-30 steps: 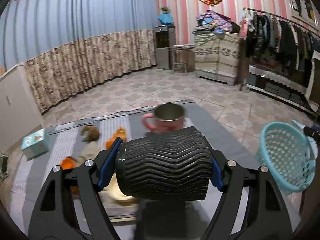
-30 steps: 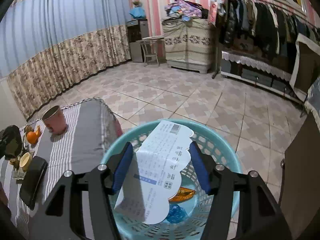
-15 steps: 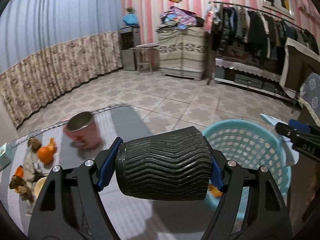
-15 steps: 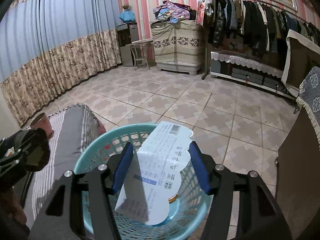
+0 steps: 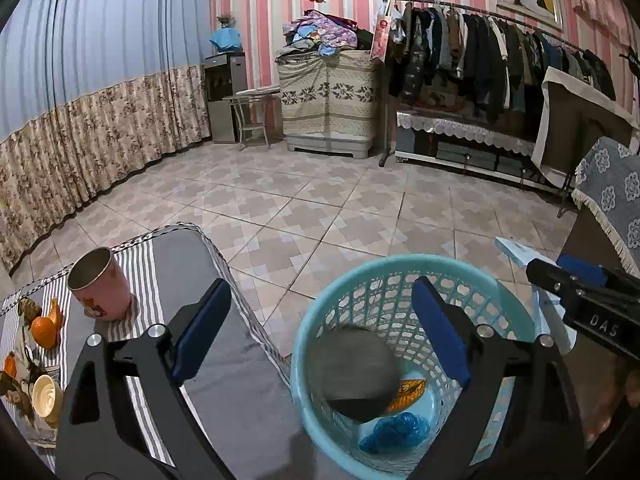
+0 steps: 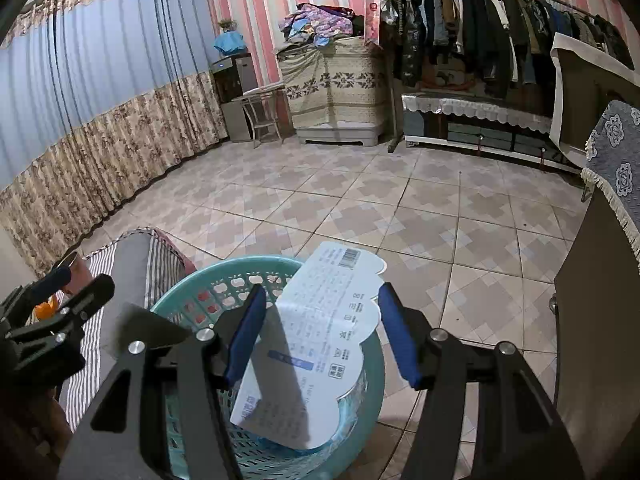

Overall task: Collect trash
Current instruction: 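Open both tools to drop the cylinder and receipt into the basket, then grasp the brown cloth with the left tool while the right tool grasps the cream lid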

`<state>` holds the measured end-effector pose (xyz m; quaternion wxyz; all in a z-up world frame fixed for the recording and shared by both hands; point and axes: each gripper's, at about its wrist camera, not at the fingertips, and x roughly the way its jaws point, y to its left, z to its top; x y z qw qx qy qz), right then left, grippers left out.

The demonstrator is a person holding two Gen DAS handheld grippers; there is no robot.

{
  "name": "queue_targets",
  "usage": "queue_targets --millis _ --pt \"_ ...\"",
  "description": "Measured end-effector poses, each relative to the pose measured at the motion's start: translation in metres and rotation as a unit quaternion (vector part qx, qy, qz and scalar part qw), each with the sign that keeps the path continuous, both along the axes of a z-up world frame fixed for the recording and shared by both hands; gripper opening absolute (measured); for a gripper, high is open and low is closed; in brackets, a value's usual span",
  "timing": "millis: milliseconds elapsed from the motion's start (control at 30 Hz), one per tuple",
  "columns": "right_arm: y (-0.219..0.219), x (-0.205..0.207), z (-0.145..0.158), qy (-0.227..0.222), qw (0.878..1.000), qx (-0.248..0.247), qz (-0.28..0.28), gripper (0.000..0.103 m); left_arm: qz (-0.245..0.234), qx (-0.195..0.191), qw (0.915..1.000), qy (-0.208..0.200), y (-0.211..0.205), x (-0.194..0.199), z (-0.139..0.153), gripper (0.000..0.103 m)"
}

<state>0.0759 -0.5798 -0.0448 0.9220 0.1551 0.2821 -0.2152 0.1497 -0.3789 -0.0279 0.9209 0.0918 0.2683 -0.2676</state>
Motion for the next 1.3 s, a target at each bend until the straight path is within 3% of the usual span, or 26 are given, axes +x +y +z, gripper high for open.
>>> queue_targets --millis 400,433,467,533,867,1000,1300 --pt "0.032 0.028 -0.012 0.021 0.999 -0.007 0.038 0.059 0.068 0.009 0.9971 -0.033 0.061 0.004 0.014 0.097" --pt "0.034 0.029 -0.012 0.021 0.999 -0.005 0.040 0.064 0.072 0.008 0.9968 -0.034 0.066 0.005 0.016 0.097" --pt "0.036 0.030 -0.012 0.019 0.999 -0.003 0.039 0.075 0.078 0.005 0.9964 -0.034 0.075 0.006 0.017 0.097" --pt "0.040 0.029 -0.011 0.015 0.999 -0.008 0.034 0.083 0.091 0.002 0.9952 -0.034 0.093 0.008 0.020 0.097" --pt "0.070 0.035 -0.006 0.023 0.997 -0.058 0.037 0.083 0.155 0.007 0.9871 -0.038 0.184 0.022 0.025 0.097" --pt "0.093 0.040 -0.004 0.018 0.995 -0.084 0.048 0.083 0.197 0.017 0.9797 -0.035 0.234 0.031 0.019 0.097" --pt "0.139 0.049 0.000 0.003 0.994 -0.074 0.084 0.086 0.254 0.038 0.9665 -0.007 0.319 0.051 -0.015 0.097"
